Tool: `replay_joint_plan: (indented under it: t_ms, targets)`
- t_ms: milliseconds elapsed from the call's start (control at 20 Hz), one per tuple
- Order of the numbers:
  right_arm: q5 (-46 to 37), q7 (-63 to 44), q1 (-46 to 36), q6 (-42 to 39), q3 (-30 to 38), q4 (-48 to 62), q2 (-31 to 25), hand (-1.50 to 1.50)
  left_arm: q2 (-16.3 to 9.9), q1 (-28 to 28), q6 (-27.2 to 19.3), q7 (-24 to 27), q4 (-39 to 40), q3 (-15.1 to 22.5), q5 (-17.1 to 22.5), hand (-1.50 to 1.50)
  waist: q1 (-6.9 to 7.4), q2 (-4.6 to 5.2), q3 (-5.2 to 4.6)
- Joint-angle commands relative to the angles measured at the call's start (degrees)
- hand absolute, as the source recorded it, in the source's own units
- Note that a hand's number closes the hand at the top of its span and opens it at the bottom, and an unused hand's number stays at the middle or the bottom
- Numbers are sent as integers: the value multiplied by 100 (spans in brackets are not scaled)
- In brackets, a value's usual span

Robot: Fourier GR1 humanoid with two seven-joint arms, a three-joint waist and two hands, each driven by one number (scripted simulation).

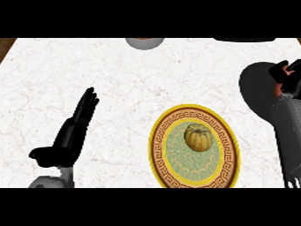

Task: Pick the sweet potato from the plate and place it in the pan

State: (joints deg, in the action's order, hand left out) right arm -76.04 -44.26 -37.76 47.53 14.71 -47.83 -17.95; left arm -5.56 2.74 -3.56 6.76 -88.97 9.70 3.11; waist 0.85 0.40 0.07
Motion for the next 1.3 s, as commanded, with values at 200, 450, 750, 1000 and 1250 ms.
replay_joint_plan:
  t_ms: [200, 450, 750, 1000, 1250]
  targets:
    - [1356, 1697, -244, 1322, 708, 1699, -806, 150, 138, -37, -4, -183, -249, 196, -113, 0, 94, 26, 10]
    - [2183, 1654, -481, -790, 1008, 2266, -826, -150, 3, -10, 111, -59, -84, 76, -82, 0, 169, 56, 17]
    - [3285, 3186, -594, -1494, 1677, 2663, -857, -150, 263, 104, -79, -20, -23, 206, -210, 0, 192, 92, 32]
    - [3597, 4160, -643, -935, 2027, 2709, -995, -150, 307, 157, -120, -50, -7, 184, -228, 0, 197, 91, 28]
    - [4485, 5185, -658, -688, 2692, 2270, -940, -150, 249, -56, -20, 30, -4, 200, -203, 0, 100, 43, 20]
